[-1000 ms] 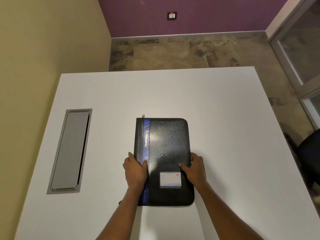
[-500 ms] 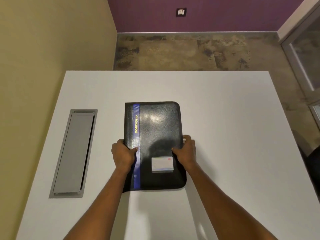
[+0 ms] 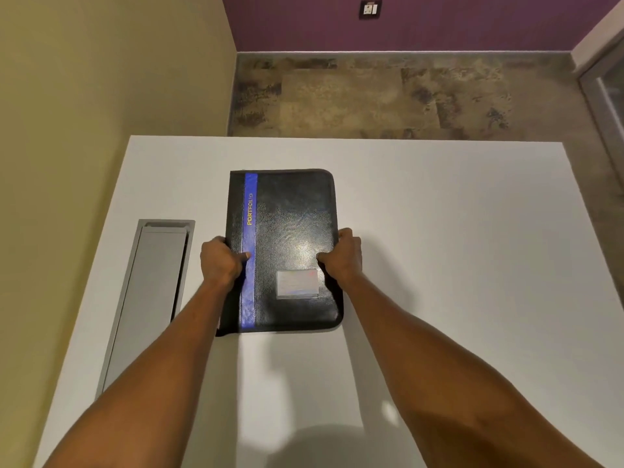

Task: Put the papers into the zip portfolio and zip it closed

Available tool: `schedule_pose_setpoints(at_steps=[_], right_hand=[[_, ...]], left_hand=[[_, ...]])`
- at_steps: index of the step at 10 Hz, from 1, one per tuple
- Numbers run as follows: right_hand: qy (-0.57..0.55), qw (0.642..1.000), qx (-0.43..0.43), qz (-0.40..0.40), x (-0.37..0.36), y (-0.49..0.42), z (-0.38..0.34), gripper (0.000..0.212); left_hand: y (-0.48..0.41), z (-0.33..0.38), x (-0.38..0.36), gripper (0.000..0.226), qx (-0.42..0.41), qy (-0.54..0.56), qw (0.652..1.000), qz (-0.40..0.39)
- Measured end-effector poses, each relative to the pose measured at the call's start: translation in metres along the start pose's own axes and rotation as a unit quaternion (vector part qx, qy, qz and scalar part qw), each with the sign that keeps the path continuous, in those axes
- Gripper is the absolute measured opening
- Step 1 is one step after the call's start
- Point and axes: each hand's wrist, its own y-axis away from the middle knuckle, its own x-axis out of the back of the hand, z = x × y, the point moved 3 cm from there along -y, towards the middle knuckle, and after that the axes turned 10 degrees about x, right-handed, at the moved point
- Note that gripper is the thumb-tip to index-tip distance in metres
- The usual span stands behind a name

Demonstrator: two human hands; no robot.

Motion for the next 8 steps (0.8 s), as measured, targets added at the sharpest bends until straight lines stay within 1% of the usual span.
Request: schedule_pose_setpoints(at_steps=[2, 3, 4, 5, 6, 7, 8], right_hand=[[0.009, 1.000, -0.019, -0.002, -0.003, 0.003, 0.001, 0.060], [0.048, 0.999, -0.005, 0.001, -0.004, 0.017, -0.003, 0.053], [0.115, 0.993, 0.033, 0.017, -0.003, 0.043, -0.013, 0.044], [0.140, 0.984, 0.107, 0.025, -0.004, 0.073, -0.020, 0.039], [0.161, 0.971, 0.176, 0.012, -0.003, 0.109, -0.023, 0.048], [0.173, 0.965, 0.198, -0.020, 0.000, 0.141, -0.016, 0.062], [0.193, 0.961, 0.191, -0.051, 0.002, 0.180, 0.008, 0.071]], left_hand=[[0.000, -0.002, -0.003, 0.054, -0.012, -0.030, 0.999, -0.003], [0.011, -0.003, 0.000, 0.044, -0.037, -0.044, 0.998, -0.010], [0.034, -0.004, 0.005, 0.037, -0.072, -0.073, 0.995, -0.001], [0.062, -0.013, 0.006, 0.044, -0.098, -0.127, 0.987, 0.002], [0.095, -0.027, 0.004, 0.053, -0.145, -0.165, 0.976, 0.010], [0.131, -0.044, 0.000, 0.062, -0.168, -0.205, 0.964, 0.015], [0.172, -0.070, -0.012, 0.066, -0.164, -0.233, 0.958, 0.020]])
